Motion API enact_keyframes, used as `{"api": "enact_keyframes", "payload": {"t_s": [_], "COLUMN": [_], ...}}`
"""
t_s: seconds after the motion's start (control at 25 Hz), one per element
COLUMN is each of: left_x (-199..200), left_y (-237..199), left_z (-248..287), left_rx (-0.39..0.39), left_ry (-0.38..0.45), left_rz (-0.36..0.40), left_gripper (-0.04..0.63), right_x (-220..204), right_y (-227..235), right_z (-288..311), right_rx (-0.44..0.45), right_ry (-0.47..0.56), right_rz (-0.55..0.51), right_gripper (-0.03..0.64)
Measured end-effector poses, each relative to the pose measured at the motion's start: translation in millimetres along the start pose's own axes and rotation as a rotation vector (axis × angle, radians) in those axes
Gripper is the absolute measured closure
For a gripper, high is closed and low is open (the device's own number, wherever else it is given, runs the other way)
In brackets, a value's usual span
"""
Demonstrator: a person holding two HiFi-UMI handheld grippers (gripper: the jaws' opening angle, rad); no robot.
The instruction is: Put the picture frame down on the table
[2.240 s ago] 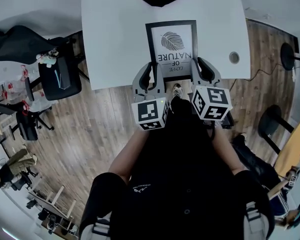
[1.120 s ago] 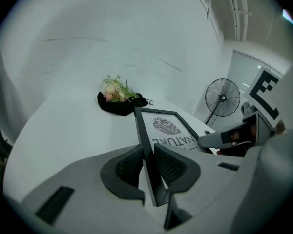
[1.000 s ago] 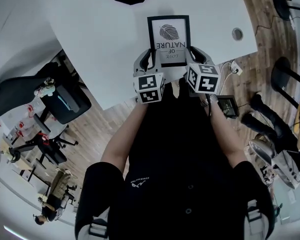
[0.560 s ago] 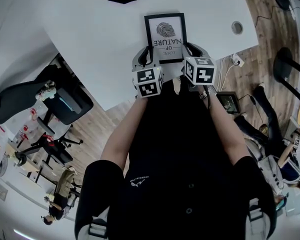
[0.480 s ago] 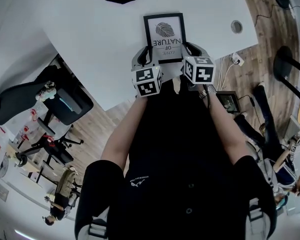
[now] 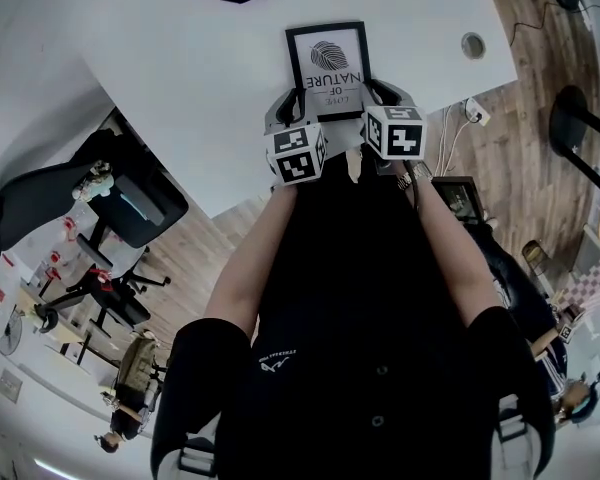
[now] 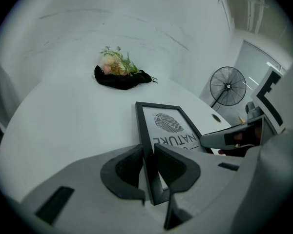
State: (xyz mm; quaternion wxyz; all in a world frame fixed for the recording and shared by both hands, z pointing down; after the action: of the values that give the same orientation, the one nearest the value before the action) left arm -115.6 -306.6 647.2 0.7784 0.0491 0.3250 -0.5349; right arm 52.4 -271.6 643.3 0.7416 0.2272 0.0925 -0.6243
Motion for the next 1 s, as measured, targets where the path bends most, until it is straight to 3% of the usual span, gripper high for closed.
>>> {"api": "enact_keyframes", "payload": {"t_s": [0.28, 0.48, 0.64, 0.72, 1.0], "left_x": [-4, 4, 12, 14, 12], "left_y": [0, -3, -4, -2, 13], "left_z": [4, -5, -20, -27, -45], "left_rx": [-0.01, 0.018, 0.029, 0.03, 0.045], "left_ry": [-0.015, 0.023, 0.086, 0.111, 0.156], "left_rz": [0.002, 0.01, 0.02, 0.038, 0.022], "left_gripper": [0.517, 0.517, 0.526, 0.568, 0.588], "right_x": [-6, -3, 2, 3, 0], "right_y": [1, 2, 5, 6, 2], "right_z": [1, -6, -16, -21, -37], "right_rx": [0.0, -0.006, -0.027, -0.029, 0.039], "right_ry": [-0.004, 0.018, 0.069, 0.093, 0.118], "right_rz": [-0.004, 0.002, -0.02, -0.02, -0.047], "right_gripper": [0.537, 0.515, 0.58, 0.614, 0.617]}}
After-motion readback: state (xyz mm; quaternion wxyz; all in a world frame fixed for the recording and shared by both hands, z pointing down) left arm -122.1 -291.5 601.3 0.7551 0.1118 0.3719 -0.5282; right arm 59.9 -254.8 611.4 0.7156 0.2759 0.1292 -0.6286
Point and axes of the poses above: the fingertips, and each gripper's own axes: z forward along the fingers, y to its right, x out of its top, the point moved 6 cm from there along -z, backward along the fingers, and after that the axes turned 1 degree about -x, right-handed, at the moved point
